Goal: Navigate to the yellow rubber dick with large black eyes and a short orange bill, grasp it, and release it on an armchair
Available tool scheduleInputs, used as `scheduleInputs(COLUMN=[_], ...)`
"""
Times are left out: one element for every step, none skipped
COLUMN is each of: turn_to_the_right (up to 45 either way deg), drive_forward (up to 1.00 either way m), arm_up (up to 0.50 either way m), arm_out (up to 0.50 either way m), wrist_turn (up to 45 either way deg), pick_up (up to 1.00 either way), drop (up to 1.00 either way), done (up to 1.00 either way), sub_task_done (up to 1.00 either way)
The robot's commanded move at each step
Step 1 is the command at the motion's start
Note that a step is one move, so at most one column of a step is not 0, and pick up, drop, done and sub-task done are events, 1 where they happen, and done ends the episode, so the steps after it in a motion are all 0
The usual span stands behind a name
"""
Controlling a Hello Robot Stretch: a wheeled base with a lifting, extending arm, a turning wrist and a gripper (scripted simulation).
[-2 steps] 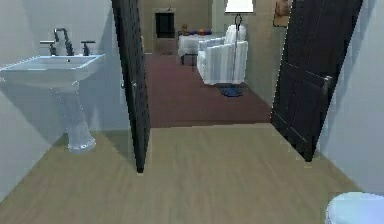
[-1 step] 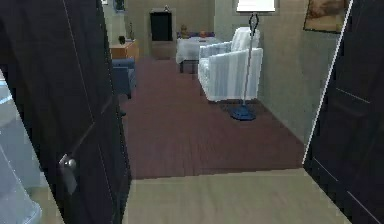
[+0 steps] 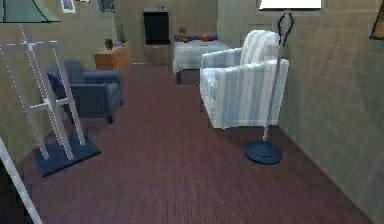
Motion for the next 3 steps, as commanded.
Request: scheduleInputs(turn_to_the_right=[0.0,0.0,-3.0], drive_forward=[1.0,1.0,0.0], arm_up=[0.0,0.0,0.0], arm_out=[0.0,0.0,0.0], wrist_turn=[0.0,0.0,0.0], pick_up=[0.0,0.0,0.0], drop=[0.0,0.0,0.0], done=[0.0,0.0,0.0], sub_task_done=[0.0,0.0,0.0])
